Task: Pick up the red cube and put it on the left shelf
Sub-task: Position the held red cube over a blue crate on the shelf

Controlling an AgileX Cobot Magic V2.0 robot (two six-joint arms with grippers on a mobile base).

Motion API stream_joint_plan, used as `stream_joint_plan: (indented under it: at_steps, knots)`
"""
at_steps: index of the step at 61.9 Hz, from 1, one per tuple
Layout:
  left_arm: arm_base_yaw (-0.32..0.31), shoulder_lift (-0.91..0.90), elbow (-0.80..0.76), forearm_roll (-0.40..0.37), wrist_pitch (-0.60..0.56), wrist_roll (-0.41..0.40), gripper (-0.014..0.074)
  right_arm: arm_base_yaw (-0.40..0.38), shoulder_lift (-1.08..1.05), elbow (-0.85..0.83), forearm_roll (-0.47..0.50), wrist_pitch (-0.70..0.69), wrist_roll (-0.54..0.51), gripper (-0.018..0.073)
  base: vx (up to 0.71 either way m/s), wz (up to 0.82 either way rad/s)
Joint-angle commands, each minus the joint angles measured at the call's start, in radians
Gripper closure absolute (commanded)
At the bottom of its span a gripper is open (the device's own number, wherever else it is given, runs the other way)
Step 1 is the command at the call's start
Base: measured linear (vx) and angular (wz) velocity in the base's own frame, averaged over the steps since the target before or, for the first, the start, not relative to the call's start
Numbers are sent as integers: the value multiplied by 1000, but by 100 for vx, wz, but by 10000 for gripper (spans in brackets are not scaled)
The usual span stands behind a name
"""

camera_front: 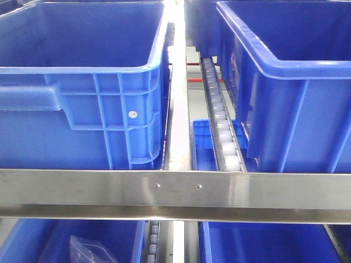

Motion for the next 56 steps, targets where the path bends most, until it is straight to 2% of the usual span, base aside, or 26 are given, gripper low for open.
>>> stream_joint_plan:
  at_steps: [1,6,13,47,51,56]
  knots:
    - [-5,4,22,-5,-90,1,491,-6,19,-31,-21,-132,-7,503,0,0]
    - [-5,4,22,-5,-90,1,491,-6,57,-58,-21,-159,-7,503,0,0]
    - [-5,4,22,-5,-90,1,491,-6,160,-145,-21,-127,-7,503,0,0]
    - [-5,4,22,-5,-90,1,491,-6,828,-597,-22,-146,-7,494,0,0]
    - [-5,4,22,-5,-90,1,491,-6,895,-655,-22,-145,-7,447,0,0]
    - [-5,4,22,-5,-90,1,491,-6,963,-720,-22,-138,-7,311,0,0]
